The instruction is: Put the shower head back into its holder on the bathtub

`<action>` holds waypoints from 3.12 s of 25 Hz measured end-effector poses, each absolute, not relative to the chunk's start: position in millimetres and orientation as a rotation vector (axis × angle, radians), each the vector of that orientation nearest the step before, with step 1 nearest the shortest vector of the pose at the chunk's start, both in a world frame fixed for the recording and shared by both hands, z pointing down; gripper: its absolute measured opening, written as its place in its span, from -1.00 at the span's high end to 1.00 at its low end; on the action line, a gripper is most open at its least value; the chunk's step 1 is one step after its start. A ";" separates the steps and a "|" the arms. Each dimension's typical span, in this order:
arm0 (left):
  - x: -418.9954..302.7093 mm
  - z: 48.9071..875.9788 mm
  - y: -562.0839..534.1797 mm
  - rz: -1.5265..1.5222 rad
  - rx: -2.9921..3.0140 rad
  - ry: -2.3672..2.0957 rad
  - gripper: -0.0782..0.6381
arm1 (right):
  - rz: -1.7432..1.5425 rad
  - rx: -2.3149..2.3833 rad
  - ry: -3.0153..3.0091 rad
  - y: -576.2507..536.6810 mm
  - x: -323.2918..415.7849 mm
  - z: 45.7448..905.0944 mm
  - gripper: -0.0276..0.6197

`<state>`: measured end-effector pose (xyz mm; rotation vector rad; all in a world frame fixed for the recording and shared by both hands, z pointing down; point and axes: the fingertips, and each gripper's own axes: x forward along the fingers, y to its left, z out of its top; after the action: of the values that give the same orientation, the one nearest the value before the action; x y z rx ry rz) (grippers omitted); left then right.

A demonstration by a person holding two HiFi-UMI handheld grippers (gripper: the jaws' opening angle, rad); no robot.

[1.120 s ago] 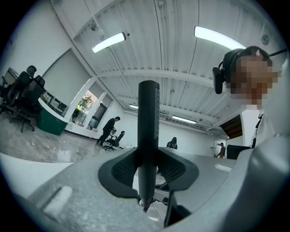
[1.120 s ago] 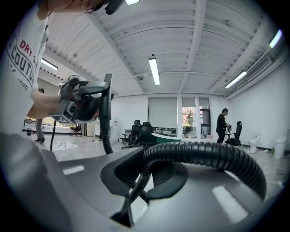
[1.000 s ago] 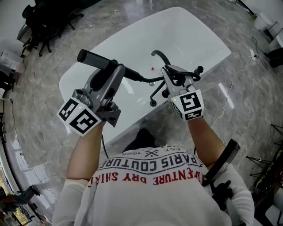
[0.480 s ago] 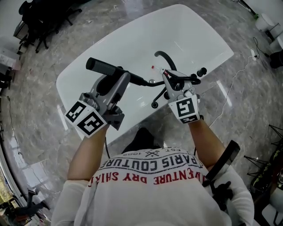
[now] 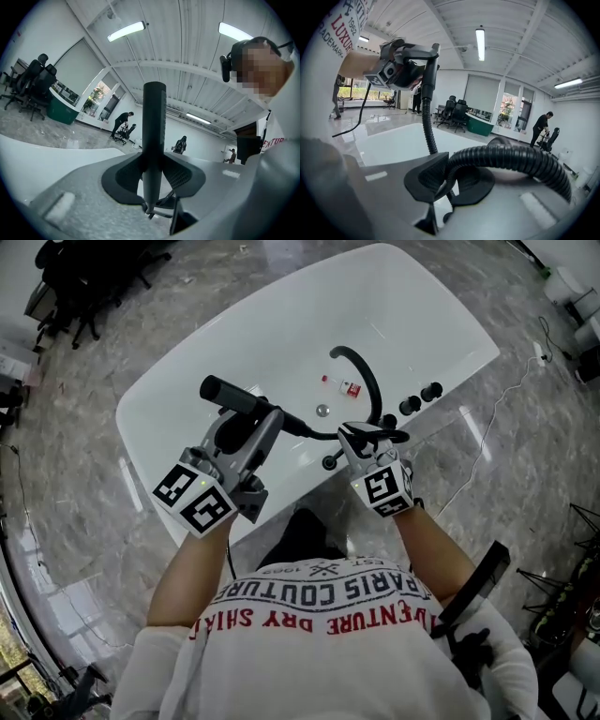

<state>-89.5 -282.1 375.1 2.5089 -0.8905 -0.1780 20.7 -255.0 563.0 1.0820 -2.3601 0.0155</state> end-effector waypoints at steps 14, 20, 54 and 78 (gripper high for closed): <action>-107.6 418.7 -298.2 -0.067 2.432 -1.009 0.40 | 0.502 0.707 -2.280 -190.7 -3.8 709.8 0.82; -106.9 422.6 -297.9 -0.064 2.451 -0.970 0.40 | 0.692 0.765 -2.170 -199.4 2.2 753.1 0.82; -101.5 319.1 -257.2 -0.213 2.597 -0.973 0.40 | 0.660 0.797 -2.010 -136.9 56.9 770.7 0.39; -37.9 178.2 -193.6 -0.202 2.918 -0.868 0.40 | 0.021 0.752 -2.617 -183.3 -6.7 457.6 0.54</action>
<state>-37.9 -193.6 178.2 2.9182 -0.8675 -0.2023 -6.7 -183.3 457.6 0.7522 -2.6174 0.0211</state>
